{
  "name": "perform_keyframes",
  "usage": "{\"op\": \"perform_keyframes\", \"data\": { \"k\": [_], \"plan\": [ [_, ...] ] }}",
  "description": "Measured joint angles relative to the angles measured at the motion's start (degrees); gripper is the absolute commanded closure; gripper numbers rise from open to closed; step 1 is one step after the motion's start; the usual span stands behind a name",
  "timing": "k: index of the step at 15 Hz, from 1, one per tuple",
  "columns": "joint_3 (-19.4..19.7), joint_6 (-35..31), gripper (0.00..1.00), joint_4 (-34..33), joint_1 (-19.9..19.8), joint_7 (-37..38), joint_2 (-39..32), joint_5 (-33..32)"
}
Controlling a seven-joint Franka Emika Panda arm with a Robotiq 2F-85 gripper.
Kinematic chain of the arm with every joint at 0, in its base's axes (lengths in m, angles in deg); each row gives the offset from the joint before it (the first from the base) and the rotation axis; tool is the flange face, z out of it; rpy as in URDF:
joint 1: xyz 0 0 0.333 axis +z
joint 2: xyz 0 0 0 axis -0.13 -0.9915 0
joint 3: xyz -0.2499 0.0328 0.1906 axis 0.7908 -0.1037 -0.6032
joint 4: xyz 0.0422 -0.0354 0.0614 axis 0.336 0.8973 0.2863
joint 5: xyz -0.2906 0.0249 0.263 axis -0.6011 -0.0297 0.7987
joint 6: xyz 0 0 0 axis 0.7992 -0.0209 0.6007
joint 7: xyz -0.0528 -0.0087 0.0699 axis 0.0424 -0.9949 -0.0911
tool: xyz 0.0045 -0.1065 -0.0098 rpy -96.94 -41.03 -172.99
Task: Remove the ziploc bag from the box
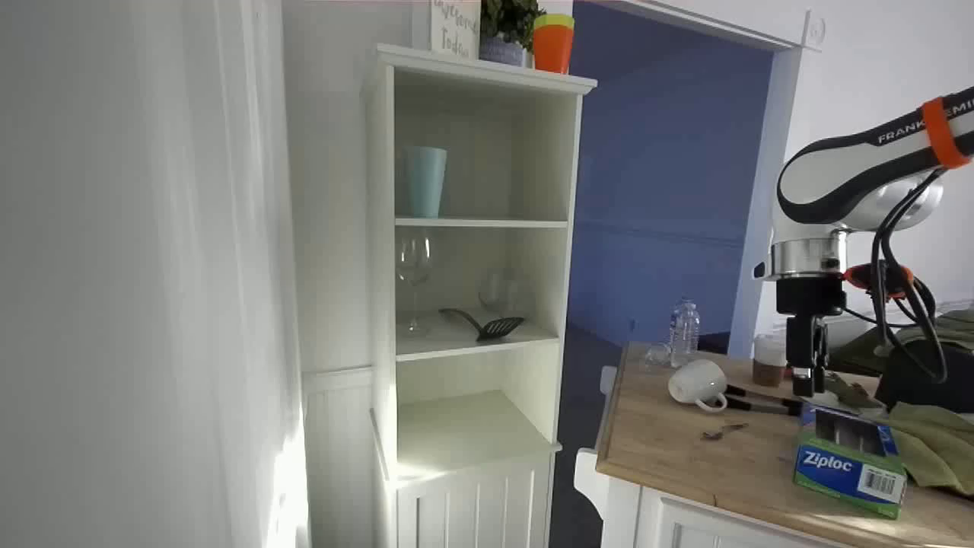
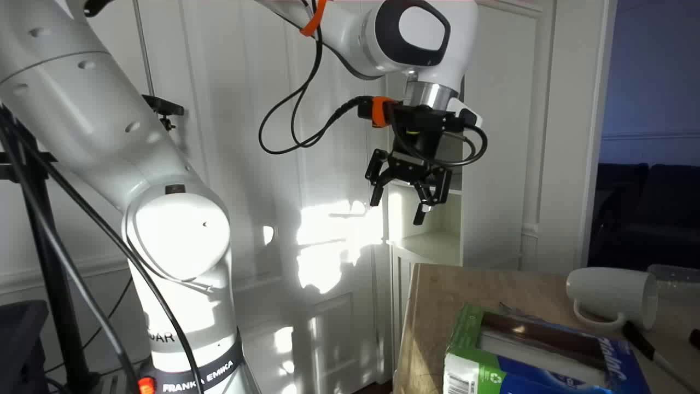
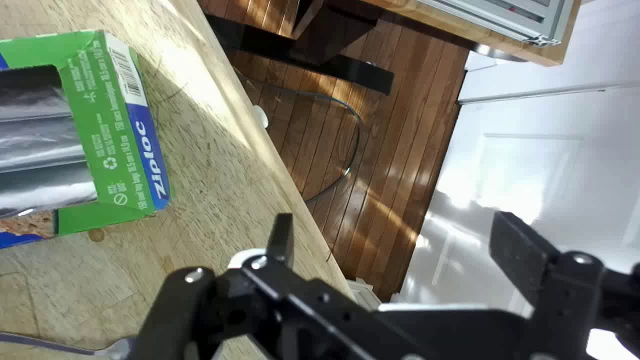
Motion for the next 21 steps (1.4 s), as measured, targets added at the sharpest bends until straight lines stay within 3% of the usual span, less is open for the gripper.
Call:
{"op": "perform_keyframes", "data": {
  "k": [12,17,21],
  "plan": [
    [-0.2,-0.7,0.00,0.0,-0.3,0.1,0.0,0.0],
    [-0.1,-13.2,0.00,0.0,-3.4,2.3,0.8,0.0],
    [1.0,-17.9,0.00,0.1,-8.9,5.8,3.1,-0.1]
  ]
}}
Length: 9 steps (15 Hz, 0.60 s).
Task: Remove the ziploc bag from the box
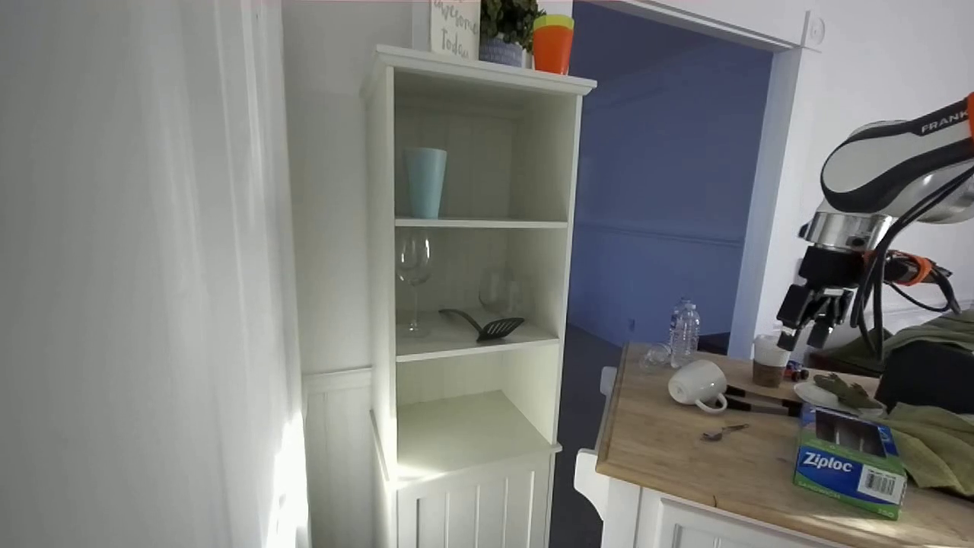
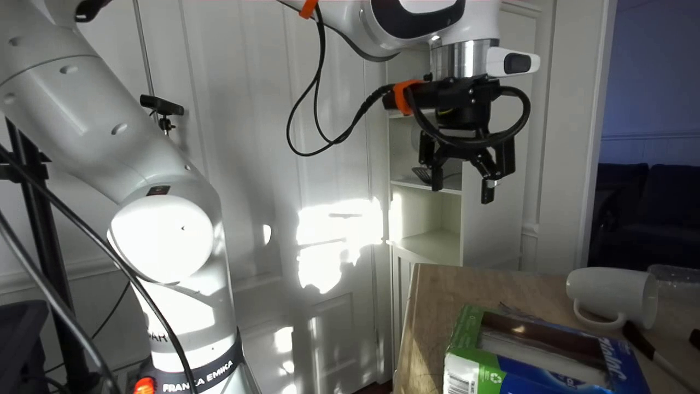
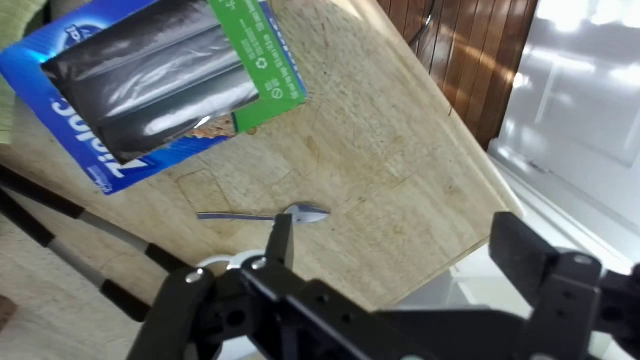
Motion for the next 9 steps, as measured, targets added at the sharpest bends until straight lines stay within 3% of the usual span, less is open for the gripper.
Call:
{"op": "perform_keyframes", "data": {
  "k": [4,9],
  "plan": [
    [1.1,-4.3,0.00,0.6,-4.6,6.3,0.7,0.0],
    [1.2,-19.6,0.00,6.0,-8.7,15.9,-1.8,-0.5]
  ]
}}
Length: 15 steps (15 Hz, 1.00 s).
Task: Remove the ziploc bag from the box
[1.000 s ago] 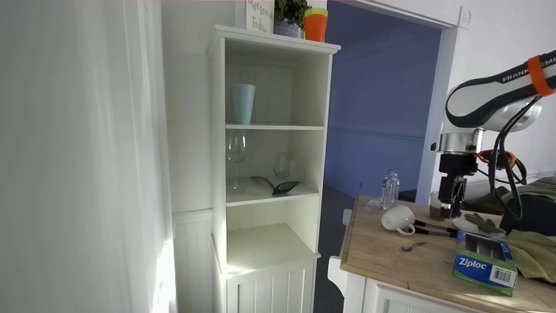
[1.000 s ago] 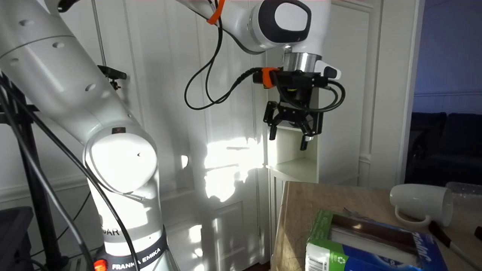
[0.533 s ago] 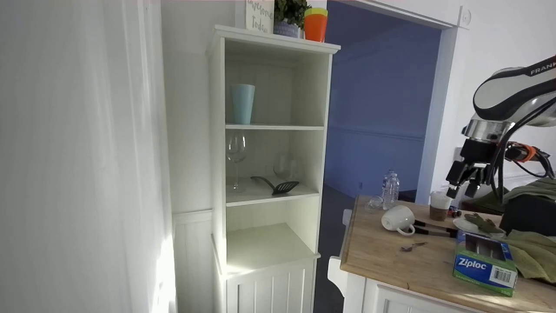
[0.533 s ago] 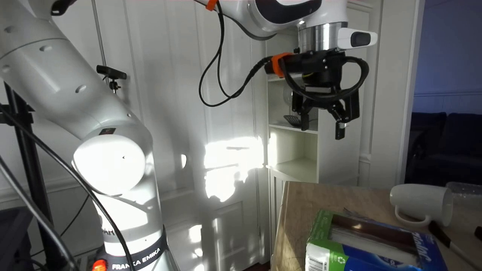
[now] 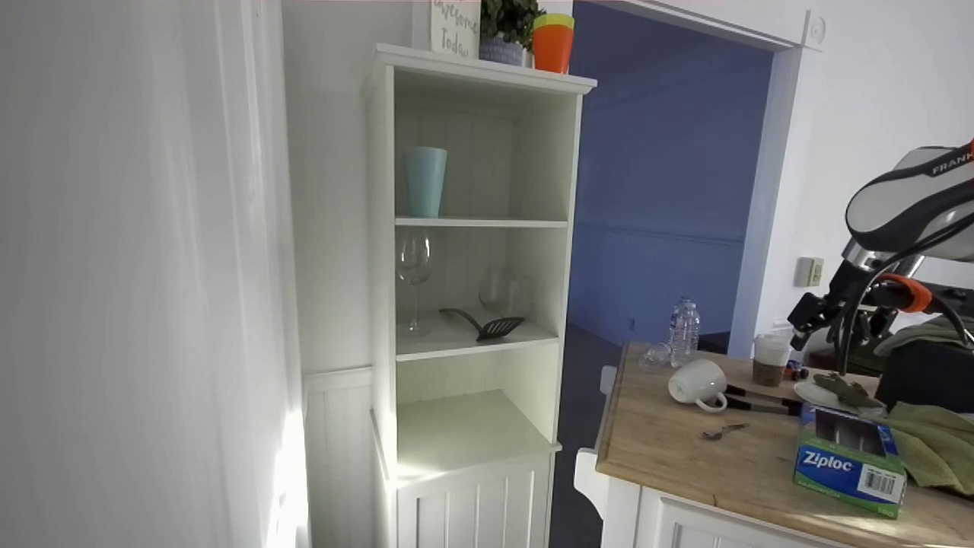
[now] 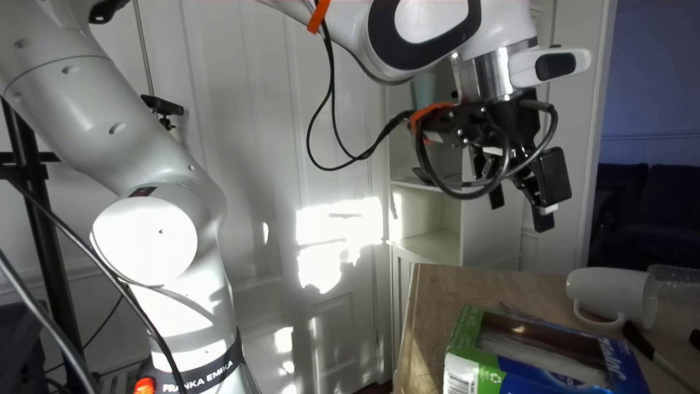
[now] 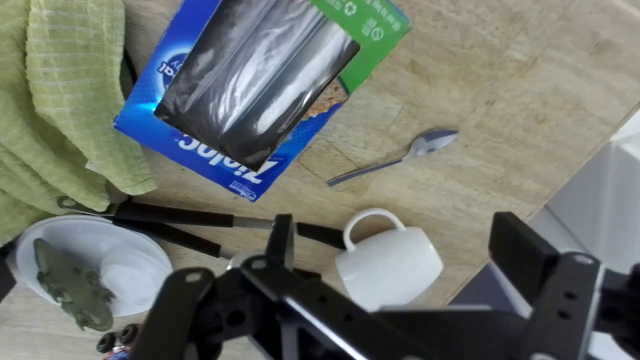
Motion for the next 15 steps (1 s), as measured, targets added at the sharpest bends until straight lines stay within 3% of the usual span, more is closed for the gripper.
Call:
{"op": "perform_keyframes", "data": {
  "k": [5,8,15],
  "plan": [
    [-2.0,-13.7,0.00,3.3,-6.3,11.6,-5.1,-3.6],
    [-3.5,-13.5,0.00,2.8,-8.4,16.6,-8.9,-4.2],
    [-3.8,-13.9,0.00,2.6,-8.6,18.6,-9.9,-5.4]
  ]
}}
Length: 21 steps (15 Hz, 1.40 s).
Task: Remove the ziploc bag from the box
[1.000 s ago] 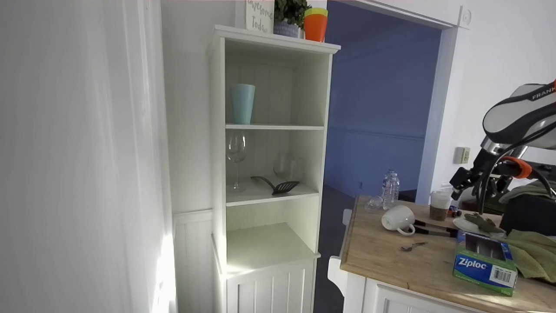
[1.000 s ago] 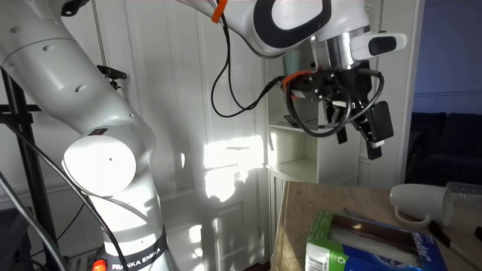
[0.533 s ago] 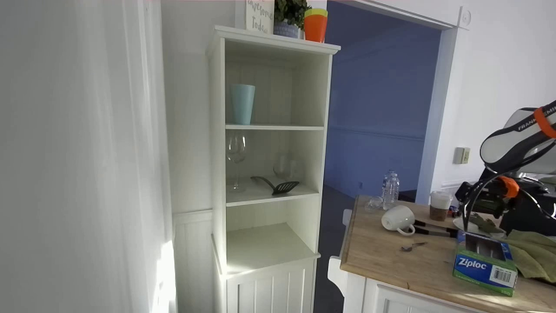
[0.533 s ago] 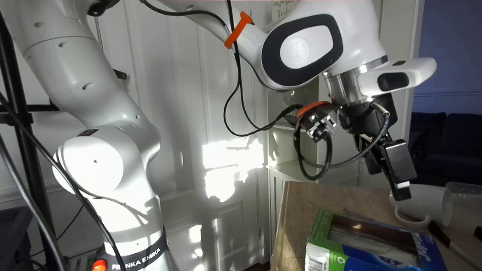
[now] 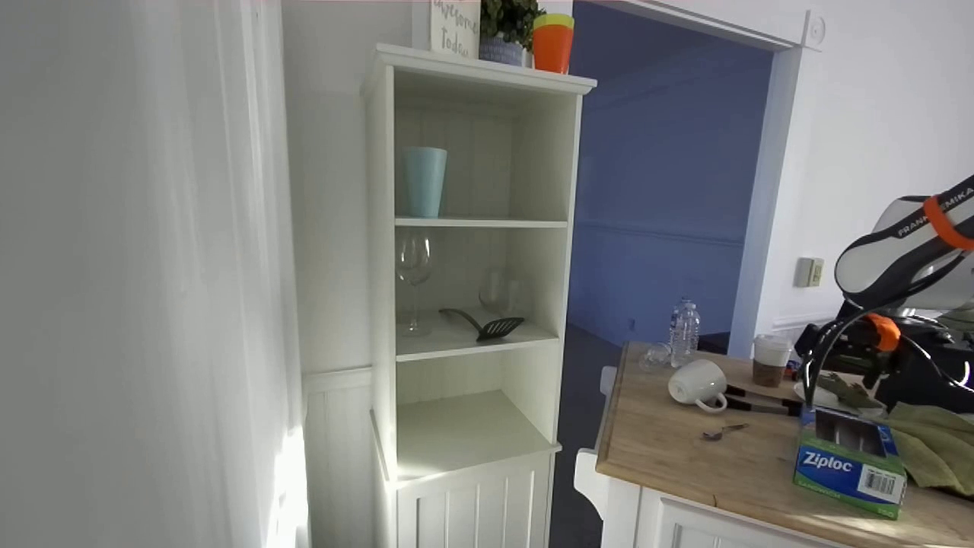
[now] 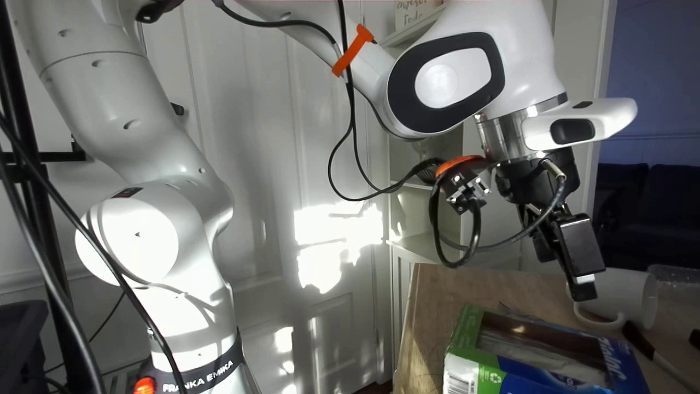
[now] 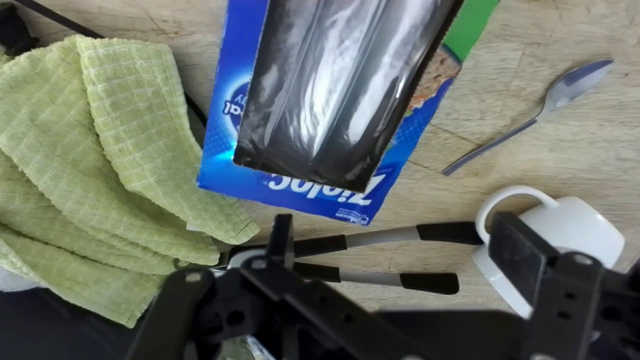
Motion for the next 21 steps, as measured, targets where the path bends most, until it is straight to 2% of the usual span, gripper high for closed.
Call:
{"op": "perform_keyframes", "data": {
  "k": [5,10,11,14,16,19,21],
  "plan": [
    [-2.4,0.0,0.00,0.1,-4.3,11.3,-2.5,-9.8],
    [-2.3,0.9,0.00,0.0,-3.5,11.7,-4.8,-10.3],
    [-2.2,1.2,0.03,-0.1,-3.3,11.7,-5.2,-10.3],
    [-1.9,2.1,0.22,-0.6,-2.8,11.7,-6.5,-10.2],
    [-1.5,2.7,0.43,-1.2,-2.2,11.7,-7.2,-10.1],
    [-0.9,3.4,0.43,-2.0,-1.2,11.6,-8.1,-9.9],
    [-0.5,3.5,0.39,-2.5,-0.5,11.6,-8.7,-9.8]
  ]
}}
